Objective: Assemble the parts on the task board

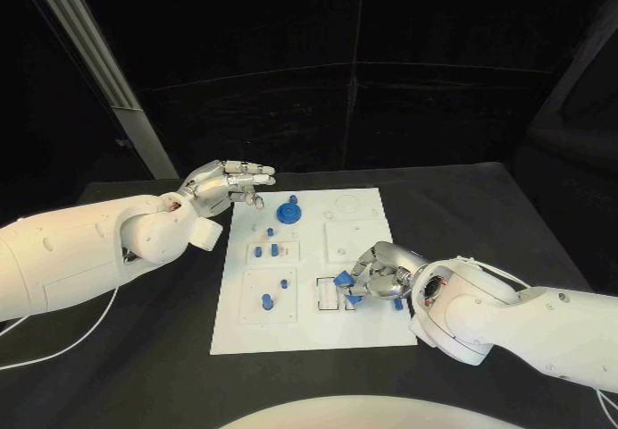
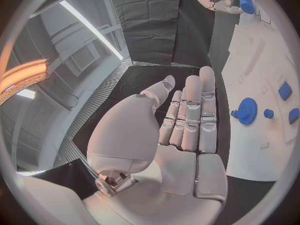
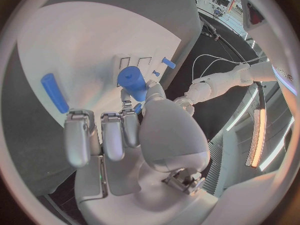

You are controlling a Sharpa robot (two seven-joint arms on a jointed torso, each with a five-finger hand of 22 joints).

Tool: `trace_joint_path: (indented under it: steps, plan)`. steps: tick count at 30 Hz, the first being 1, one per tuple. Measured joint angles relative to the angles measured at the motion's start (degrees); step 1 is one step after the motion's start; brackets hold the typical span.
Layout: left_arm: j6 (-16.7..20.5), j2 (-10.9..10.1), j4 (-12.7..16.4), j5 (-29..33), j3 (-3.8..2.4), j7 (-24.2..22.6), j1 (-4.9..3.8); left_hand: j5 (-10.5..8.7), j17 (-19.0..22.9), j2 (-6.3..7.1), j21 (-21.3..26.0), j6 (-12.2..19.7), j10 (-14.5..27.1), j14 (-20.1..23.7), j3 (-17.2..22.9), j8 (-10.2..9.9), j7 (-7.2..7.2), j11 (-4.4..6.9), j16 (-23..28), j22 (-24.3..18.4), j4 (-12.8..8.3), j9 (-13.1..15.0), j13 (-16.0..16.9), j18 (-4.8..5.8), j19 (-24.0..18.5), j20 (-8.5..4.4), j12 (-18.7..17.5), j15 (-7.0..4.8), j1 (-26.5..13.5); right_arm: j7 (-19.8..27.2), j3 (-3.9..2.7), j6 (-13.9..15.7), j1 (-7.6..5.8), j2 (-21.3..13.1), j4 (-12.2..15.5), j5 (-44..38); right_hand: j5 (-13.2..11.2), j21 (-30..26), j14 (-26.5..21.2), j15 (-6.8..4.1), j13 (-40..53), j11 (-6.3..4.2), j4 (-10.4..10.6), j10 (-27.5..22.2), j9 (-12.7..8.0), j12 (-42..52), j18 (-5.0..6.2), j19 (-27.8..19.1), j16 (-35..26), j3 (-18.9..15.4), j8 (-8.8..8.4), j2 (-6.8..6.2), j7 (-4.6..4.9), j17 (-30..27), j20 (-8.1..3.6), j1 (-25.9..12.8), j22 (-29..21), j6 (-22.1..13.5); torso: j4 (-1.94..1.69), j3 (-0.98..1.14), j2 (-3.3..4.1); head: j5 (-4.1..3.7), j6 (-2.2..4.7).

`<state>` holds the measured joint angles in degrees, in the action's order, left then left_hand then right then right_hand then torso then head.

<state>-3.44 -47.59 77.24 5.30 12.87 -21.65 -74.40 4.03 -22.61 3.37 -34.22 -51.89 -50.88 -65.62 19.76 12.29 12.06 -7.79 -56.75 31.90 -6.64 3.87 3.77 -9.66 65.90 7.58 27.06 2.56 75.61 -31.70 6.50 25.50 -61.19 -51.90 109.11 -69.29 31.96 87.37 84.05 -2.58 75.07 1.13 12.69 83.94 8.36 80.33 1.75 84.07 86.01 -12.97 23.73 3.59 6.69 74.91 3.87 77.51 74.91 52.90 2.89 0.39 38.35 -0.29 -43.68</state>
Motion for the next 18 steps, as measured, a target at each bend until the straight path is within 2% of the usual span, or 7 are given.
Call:
trace_joint_path:
  steps: [3,6,10,18]
  plan:
    - [0.00,0.00,0.08,0.00,0.00,0.03,0.00,0.00,0.00,0.00,0.00,0.00,0.00,0.00,0.00,0.00,0.00,0.00,0.00,0.00,0.00,0.00,0.00,0.00,0.00,0.00,0.00,0.00,0.00,-0.05,0.00,-0.04,0.00,0.89,-0.47,0.82,-1.00,0.22,0.00,0.00,-0.06,-0.01,0.90,0.01,0.06,0.00,0.00,0.00,0.24,-0.60,0.00,0.12,-0.01,0.00,0.00,-1.02,0.00,0.61,-0.03,0.00,0.03,0.03,-0.04]
    - [-0.01,0.00,0.13,-0.01,0.00,0.05,-0.01,0.00,0.00,0.00,0.00,0.00,0.00,0.00,0.00,0.00,0.00,0.00,0.00,0.00,0.00,0.00,0.00,0.00,0.00,0.00,0.00,0.00,0.00,-0.28,0.00,-0.16,0.00,1.80,-0.95,1.36,-2.86,0.22,-0.12,-0.13,-0.19,-0.13,1.49,0.12,0.35,-0.01,0.00,-0.13,0.24,-0.91,0.00,-0.01,-0.66,0.00,-0.13,-1.93,0.00,1.65,-0.03,-0.02,0.03,0.07,-0.13]
    - [-0.01,0.01,0.26,-0.01,0.00,0.06,-0.01,0.00,-0.01,0.00,0.00,0.00,0.00,0.00,0.00,0.00,0.00,0.00,0.00,0.01,0.00,0.00,0.00,0.00,-0.01,-0.01,0.00,0.00,0.00,-0.83,-0.01,-0.55,0.00,2.73,-1.74,1.63,-3.67,0.22,0.00,-0.42,-0.19,-0.57,2.20,-0.08,0.81,-0.01,0.00,-0.01,0.23,-1.15,0.72,0.11,-0.51,0.00,-0.42,-2.68,0.00,2.38,-0.03,-0.03,0.03,0.17,-0.18]
    - [-0.01,0.01,0.44,-0.01,0.00,0.08,-0.02,0.00,-0.01,0.00,0.00,0.00,0.00,0.00,0.00,0.00,0.00,0.00,0.00,0.01,0.00,0.00,0.00,0.00,-0.01,-0.01,0.00,0.00,0.00,-2.23,-0.03,-1.70,0.00,4.23,-3.08,1.23,-5.09,0.22,0.00,-0.83,-0.11,-1.13,2.84,0.07,1.70,-0.01,0.00,-0.01,0.22,-1.46,1.39,0.12,-0.82,-0.01,-0.81,-3.50,0.00,3.22,-0.03,-0.02,-0.01,0.45,-0.21]
